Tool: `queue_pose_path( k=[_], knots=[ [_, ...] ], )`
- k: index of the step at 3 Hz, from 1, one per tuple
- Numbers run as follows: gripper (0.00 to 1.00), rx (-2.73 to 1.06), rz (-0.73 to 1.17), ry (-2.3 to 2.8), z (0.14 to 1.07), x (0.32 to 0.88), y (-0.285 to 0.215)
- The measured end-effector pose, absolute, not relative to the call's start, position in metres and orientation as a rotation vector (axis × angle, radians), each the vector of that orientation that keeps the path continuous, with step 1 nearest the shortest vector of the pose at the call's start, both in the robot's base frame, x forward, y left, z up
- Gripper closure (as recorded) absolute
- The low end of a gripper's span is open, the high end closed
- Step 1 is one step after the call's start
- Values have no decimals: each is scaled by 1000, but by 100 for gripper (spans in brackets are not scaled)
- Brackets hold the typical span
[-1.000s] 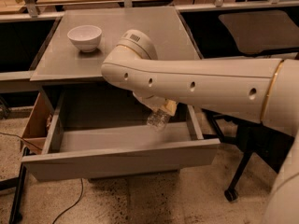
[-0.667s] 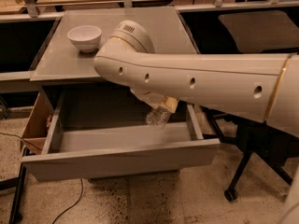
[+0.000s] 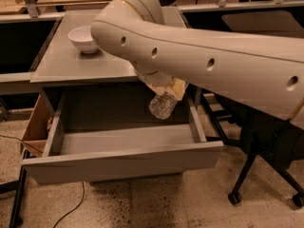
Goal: Pick water bottle from top drawer and place on counter
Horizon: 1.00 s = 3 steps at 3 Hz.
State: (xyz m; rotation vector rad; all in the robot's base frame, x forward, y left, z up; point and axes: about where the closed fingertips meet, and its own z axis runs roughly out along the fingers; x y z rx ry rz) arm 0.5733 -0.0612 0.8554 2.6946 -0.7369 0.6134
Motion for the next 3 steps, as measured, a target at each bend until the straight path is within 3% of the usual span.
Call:
queue_pose_path(
  k=[3],
  knots=[
    [100,2966,616,-756,930,674,-37]
  ],
)
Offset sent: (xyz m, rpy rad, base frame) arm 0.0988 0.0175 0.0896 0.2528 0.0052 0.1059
